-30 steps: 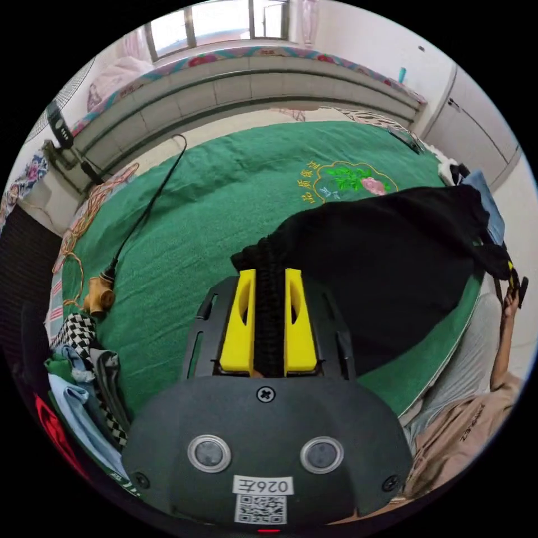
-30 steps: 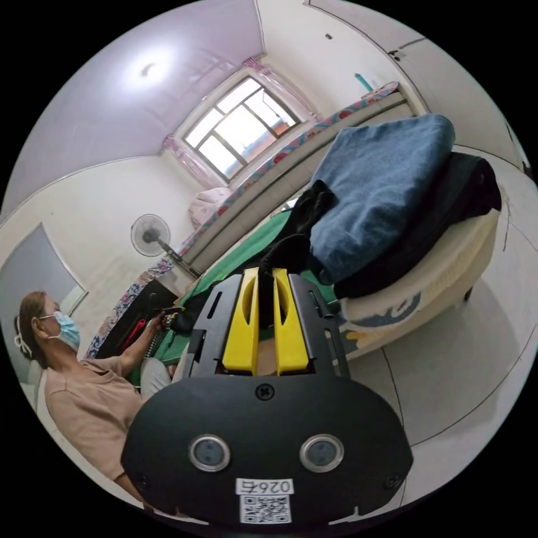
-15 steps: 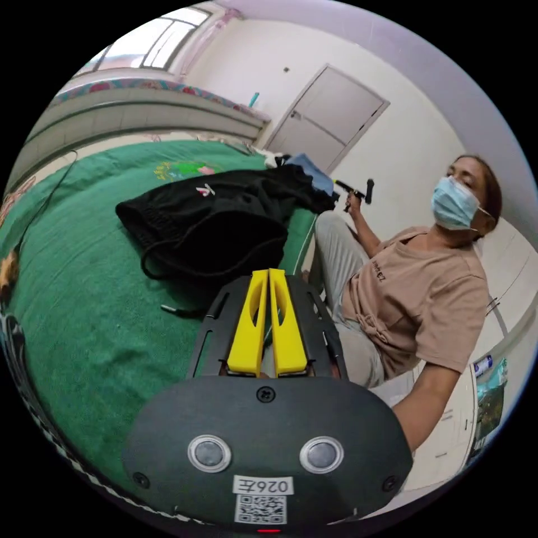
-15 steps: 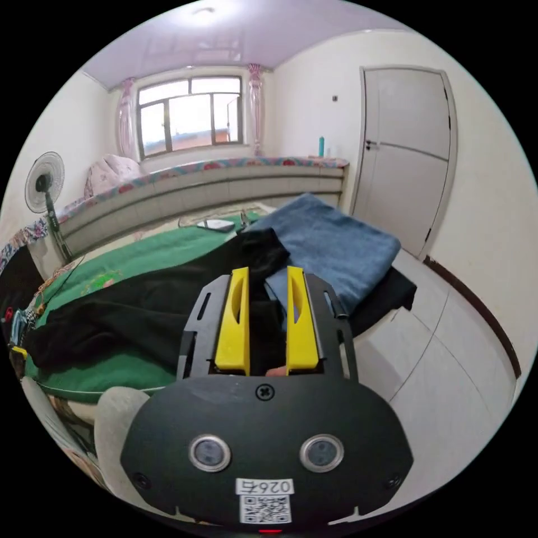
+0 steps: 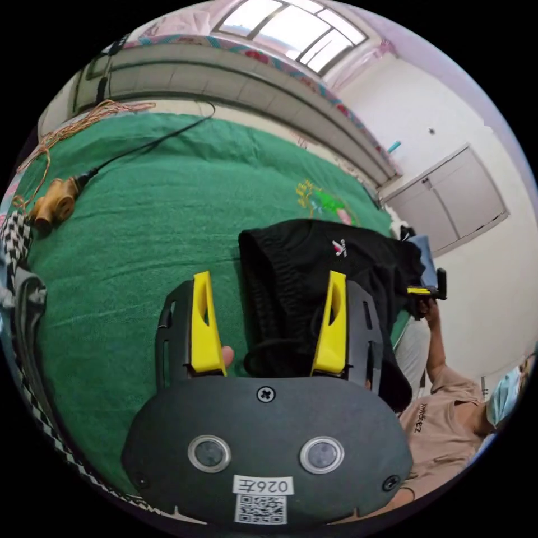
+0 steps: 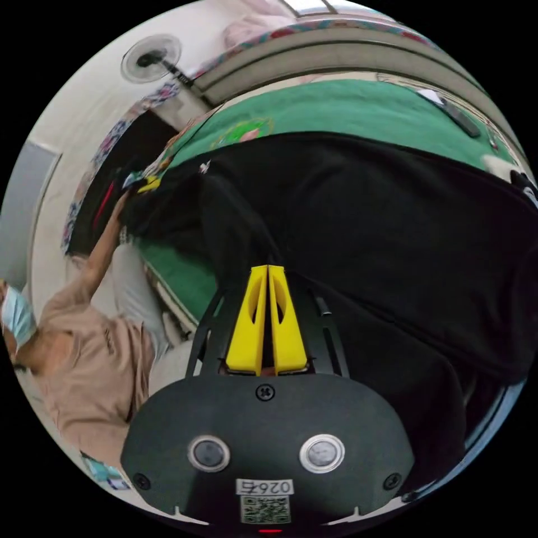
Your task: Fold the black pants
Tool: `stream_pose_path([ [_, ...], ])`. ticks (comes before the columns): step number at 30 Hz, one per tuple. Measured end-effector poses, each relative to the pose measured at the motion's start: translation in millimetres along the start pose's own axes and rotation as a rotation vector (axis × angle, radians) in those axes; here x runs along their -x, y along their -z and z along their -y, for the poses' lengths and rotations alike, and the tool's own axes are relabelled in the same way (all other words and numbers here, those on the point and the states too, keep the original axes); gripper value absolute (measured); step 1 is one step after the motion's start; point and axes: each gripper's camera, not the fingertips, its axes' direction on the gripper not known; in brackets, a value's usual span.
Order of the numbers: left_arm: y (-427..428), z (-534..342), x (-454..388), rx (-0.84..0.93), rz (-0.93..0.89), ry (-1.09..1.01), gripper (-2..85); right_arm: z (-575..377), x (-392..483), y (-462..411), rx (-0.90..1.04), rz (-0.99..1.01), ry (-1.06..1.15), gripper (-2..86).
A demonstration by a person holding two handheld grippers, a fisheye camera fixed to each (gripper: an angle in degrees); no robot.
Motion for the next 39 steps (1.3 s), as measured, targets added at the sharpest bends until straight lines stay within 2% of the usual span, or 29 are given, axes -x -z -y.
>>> stream_pose_path([
  [2,-2,14,-7,0.044,0.025,-0.022,27.5,-10,2,11,0.02,0.046,0.025,-0.9],
  [4,-2,26,-12,0.078,-0.004,-0.044,25.1,-24,-2,40,-0.09,-0.034,-0.032,-0.7],
  [5,-1,33,-14,0.084,-0.079,-0.054,22.8,-27,-4,49,-0.134,-0.064,-0.065,-0.6],
  [8,-12,50,-15,0.145,-0.159,-0.062,18.8,-35,-19,94,-0.374,-0.286,-0.243,1.1],
  [10,-14,60,-15,0.159,-0.088,-0.053,16.5,-27,-32,119,-0.529,-0.442,-0.366,3.5],
  [11,-13,66,-16,0.175,-0.078,-0.068,15.9,-23,-35,123,-0.555,-0.479,-0.394,4.1],
  [15,-8,85,-12,0.234,-0.088,-0.057,15.2,20,-61,142,-0.606,-0.881,-0.576,9.5],
  [17,-4,94,-8,0.243,-0.121,-0.034,15.8,40,-80,143,-0.557,-0.976,-0.628,10.8],
  [19,-3,102,-2,0.217,-0.198,-0.001,17.2,65,-118,135,-0.407,-0.907,-0.704,12.4],
  [21,-2,110,6,0.194,-0.208,0.026,15.3,74,-140,126,-0.348,-0.806,-0.757,12.5],
  [23,0,113,10,0.192,-0.156,0.027,10.8,77,-138,127,-0.375,-0.841,-0.778,9.2],
  [24,2,112,15,0.167,-0.203,0.027,6.6,78,-134,129,-0.384,-0.821,-0.754,6.2],
  [26,7,108,26,0.123,-0.307,0.039,6.2,78,-124,135,-0.423,-0.787,-0.736,2.6],
  [31,42,80,50,-0.011,-0.413,0.042,5.9,72,-56,161,-0.616,-0.755,-0.573,-0.6],
  [35,90,62,52,0.002,-0.279,-0.024,5.9,72,-15,185,-0.725,-0.676,-0.482,-0.7],
  [39,123,57,72,0.001,-0.155,0.021,6.0,103,1,190,-0.666,-0.613,-0.408,-0.6],
])
